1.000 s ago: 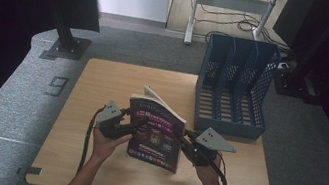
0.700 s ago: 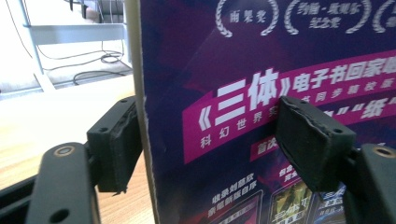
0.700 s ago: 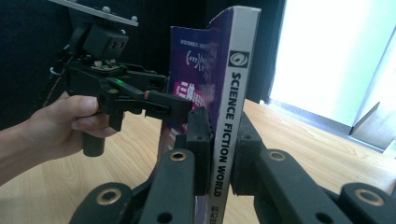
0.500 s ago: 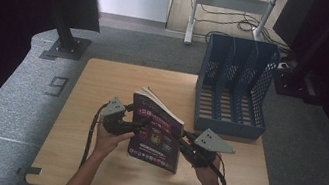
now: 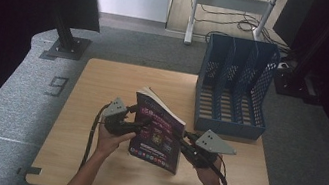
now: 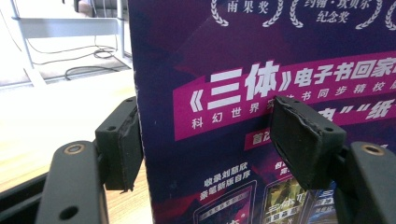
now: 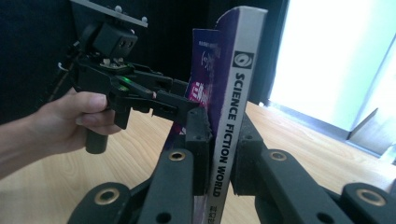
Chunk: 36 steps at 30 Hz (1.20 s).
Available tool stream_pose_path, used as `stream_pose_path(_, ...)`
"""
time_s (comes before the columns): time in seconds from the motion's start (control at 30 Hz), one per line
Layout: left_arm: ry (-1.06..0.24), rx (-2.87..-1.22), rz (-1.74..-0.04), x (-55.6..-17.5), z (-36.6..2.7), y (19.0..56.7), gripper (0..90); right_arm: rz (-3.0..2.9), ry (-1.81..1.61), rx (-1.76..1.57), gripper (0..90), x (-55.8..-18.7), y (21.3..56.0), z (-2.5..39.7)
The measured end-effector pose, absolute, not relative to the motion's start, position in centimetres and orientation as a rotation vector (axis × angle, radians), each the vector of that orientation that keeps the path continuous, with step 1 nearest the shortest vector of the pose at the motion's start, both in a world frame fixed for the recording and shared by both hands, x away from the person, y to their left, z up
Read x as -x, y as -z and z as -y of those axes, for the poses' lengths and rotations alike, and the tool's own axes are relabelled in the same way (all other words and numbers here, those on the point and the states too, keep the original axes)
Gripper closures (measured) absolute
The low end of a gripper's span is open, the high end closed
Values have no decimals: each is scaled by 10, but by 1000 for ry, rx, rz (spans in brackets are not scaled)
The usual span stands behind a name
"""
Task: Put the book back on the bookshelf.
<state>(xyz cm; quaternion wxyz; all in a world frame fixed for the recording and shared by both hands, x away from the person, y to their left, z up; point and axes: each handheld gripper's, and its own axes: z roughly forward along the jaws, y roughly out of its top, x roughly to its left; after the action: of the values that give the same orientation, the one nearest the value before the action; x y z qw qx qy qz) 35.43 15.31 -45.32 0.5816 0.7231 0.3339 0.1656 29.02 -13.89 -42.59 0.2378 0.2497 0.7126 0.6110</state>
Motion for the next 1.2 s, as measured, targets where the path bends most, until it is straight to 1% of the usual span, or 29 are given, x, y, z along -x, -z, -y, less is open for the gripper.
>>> stream_pose_path(0.13,-403,-1655,-782,-353,-158,456,410,-1961,-1644,-664,785,-288,425,136)
stream_pose_path(0.23,-411,-1648,-777,-351,-160,457,447,-1982,-1643,-674,767,-291,427,136)
stream_pose_path(0.43,-411,-1645,-767,-349,-160,456,451,-2049,-1581,-683,761,-299,438,125)
stream_pose_path(0.5,-413,-1645,-769,-348,-160,456,451,-2053,-1579,-694,774,-300,440,123)
stream_pose_path(0.87,-414,-1624,-777,-347,-160,455,453,-2027,-1569,-717,801,-302,441,123)
stream_pose_path(1.07,-420,-1610,-767,-346,-158,446,454,-1981,-1552,-649,814,-297,438,122)
stream_pose_path(1.2,-430,-1615,-760,-345,-156,442,453,-1977,-1579,-663,813,-297,437,123)
